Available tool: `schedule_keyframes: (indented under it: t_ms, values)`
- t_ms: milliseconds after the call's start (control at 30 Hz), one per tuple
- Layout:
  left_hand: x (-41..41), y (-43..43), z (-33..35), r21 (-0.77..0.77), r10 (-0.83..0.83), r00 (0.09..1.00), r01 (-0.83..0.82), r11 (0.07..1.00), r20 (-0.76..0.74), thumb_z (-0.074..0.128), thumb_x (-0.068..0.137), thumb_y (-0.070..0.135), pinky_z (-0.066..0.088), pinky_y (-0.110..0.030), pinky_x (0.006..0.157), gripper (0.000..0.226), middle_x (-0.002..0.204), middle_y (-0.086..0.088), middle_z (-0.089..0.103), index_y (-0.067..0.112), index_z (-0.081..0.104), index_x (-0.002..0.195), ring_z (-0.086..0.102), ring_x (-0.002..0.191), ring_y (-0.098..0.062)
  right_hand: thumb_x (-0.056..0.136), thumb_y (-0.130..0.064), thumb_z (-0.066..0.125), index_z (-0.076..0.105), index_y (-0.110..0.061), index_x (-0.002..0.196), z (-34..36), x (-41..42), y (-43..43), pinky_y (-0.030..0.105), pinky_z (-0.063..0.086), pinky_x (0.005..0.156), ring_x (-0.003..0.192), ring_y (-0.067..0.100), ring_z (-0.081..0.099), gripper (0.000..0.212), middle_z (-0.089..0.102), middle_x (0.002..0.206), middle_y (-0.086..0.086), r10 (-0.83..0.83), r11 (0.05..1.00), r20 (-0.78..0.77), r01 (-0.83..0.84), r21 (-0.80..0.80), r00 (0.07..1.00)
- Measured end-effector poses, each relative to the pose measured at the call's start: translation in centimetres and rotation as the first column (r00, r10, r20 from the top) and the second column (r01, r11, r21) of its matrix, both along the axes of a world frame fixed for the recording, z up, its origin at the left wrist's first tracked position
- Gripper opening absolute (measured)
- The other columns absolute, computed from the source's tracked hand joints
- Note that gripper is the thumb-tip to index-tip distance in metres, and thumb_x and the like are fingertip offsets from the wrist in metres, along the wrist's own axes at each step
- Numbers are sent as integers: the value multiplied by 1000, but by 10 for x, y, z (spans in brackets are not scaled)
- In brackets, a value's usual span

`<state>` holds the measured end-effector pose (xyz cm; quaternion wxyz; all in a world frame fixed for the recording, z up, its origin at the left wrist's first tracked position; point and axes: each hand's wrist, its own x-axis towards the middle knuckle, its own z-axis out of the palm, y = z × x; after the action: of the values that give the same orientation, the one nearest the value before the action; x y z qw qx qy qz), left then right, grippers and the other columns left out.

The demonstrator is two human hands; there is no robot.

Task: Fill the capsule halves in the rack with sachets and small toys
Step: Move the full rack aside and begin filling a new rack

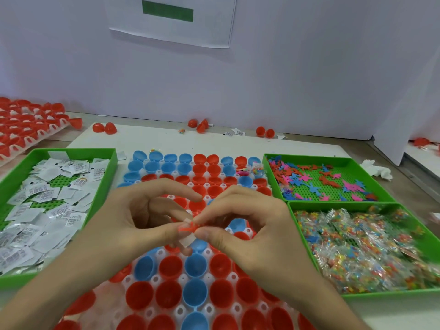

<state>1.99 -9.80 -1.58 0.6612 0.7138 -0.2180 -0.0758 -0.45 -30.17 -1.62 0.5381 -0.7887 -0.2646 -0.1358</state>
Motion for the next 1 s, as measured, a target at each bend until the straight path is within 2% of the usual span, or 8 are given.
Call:
schedule_keyframes:
  t_ms: [167,367,500,667,767,833,900,1000]
  values:
    - [0,2,0,59,24,1000,-24,998,6,81,66,37,61,-31,71,34,78,-12,77,31,75,99,75,74,-28,82,-5,80,80,-15,92,1,-1,0,20,52,72,80,13,66,14,67,88,-5,43,998,64,-41,-36,997]
    - [0,4,-4,110,-53,999,52,993,8,67,81,47,58,-28,78,32,84,-8,77,36,70,111,74,81,-24,83,-6,80,80,-11,91,-4,1,-1,17,48,76,84,9,61,10,60,91,-4,56,989,92,-42,-141,994]
    - [1,4,-4,40,-148,988,149,988,-43,83,75,33,59,-25,75,42,89,-12,77,32,69,115,75,83,-25,80,-14,84,75,-19,95,-4,2,-3,16,46,73,81,10,58,19,56,93,-9,6,985,115,15,-173,993]
    - [2,6,-6,14,-115,993,115,993,-35,87,70,32,58,-24,69,40,83,-15,76,25,73,106,74,73,-23,74,-27,88,66,-17,86,5,8,-16,25,49,69,75,14,59,27,57,91,-9,11,979,137,17,-202,990]
    - [3,7,-6,2,-75,997,75,997,-25,89,67,38,58,-23,71,42,83,-15,75,24,74,103,74,74,-23,79,-34,80,66,-21,79,14,13,-35,18,49,68,72,14,61,19,61,82,-13,-70,962,129,101,-254,989]
    - [4,8,-7,-6,-54,998,54,999,-17,89,65,40,57,-22,70,43,84,-14,76,24,74,102,74,73,-21,84,-33,76,69,-26,75,17,20,-55,12,46,64,69,10,62,13,66,76,-14,-229,923,82,243,-297,970]
    - [4,8,-8,-4,-41,999,41,999,-3,88,67,39,56,-20,68,41,83,-12,75,24,74,101,73,73,-19,85,-32,74,71,-32,74,17,28,-78,7,43,61,67,-1,61,12,68,73,-19,-380,816,1,335,-471,925]
    - [5,7,-9,13,-17,999,16,1000,30,85,69,38,56,-19,68,37,85,-11,75,23,75,101,73,76,-18,87,-26,74,71,-37,75,10,34,-102,5,40,57,71,-19,55,17,69,77,-20,-495,662,-128,277,-696,860]
